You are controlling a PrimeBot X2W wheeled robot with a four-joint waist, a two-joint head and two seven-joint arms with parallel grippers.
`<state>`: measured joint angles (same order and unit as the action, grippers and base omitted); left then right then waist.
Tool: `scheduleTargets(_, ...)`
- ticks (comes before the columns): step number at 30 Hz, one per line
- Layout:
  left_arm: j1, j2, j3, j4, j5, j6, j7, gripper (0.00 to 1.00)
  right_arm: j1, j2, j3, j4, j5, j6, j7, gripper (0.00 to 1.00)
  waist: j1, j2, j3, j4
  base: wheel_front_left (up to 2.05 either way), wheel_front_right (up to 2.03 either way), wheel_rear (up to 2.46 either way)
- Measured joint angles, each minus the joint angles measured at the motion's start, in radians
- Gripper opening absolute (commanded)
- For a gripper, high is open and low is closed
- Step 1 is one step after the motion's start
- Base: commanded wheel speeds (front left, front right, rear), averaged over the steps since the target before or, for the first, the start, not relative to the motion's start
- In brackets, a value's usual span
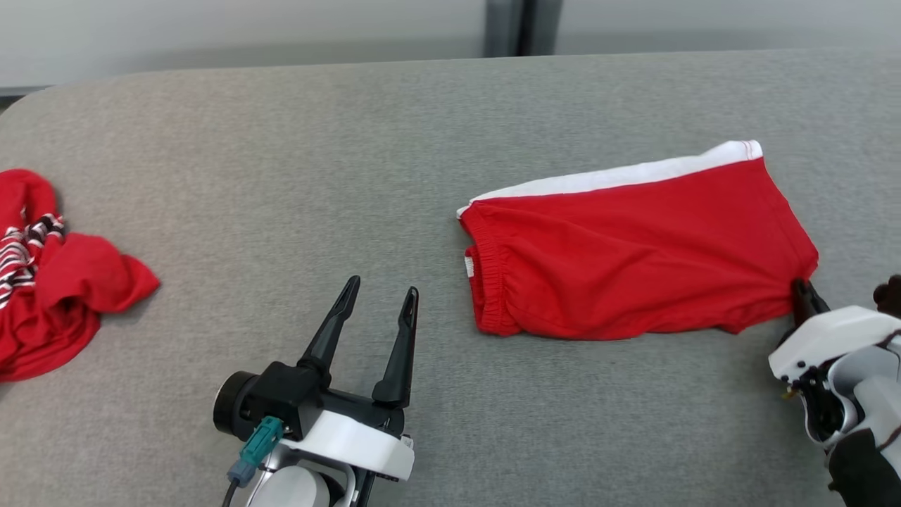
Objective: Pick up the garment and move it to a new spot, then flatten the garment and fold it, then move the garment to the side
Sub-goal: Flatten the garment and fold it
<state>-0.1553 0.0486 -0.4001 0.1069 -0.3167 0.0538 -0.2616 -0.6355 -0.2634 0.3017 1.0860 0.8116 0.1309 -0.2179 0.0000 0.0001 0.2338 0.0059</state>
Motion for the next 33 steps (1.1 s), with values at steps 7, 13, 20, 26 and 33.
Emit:
scheduleTargets(7, 0.001, 0.000, 0.001, 0.002, 0.002, -0.002, 0.000, 1.00, 0.048, -0.018, 0.012, -0.050, 0.025, 0.000, -0.021, 0.00, -0.0001, 0.0000, -0.012, -0.043, 0.00, 0.00, 0.00)
scheduleTargets(13, 0.000, 0.000, -0.002, 0.011, -0.002, -0.004, 0.000, 1.00, 0.047, -0.022, 0.029, -0.132, 0.024, 0.000, -0.034, 0.00, -0.0001, 0.0000, -0.020, -0.030, 0.00, 0.00, 0.00)
scheduleTargets(20, 0.007, 0.000, -0.009, 0.010, -0.020, -0.002, 0.000, 1.00, 0.056, -0.020, 0.057, -0.277, 0.004, 0.000, -0.040, 0.00, 0.0000, 0.0000, -0.048, 0.006, 0.00, 0.00, 0.00)
scheduleTargets(26, 0.021, 0.000, -0.013, 0.003, -0.029, 0.002, 0.000, 1.00, 0.086, 0.001, 0.090, -0.397, -0.024, 0.000, -0.033, 0.00, 0.0000, 0.0000, -0.064, 0.045, 0.00, 0.00, 0.00)
scheduleTargets(33, 0.023, 0.000, -0.022, 0.002, -0.038, 0.007, 0.000, 1.00, 0.120, 0.028, 0.121, -0.519, -0.073, 0.000, 0.020, 0.00, -0.0001, 0.0000, -0.069, 0.092, 0.00, 0.00, 0.00)
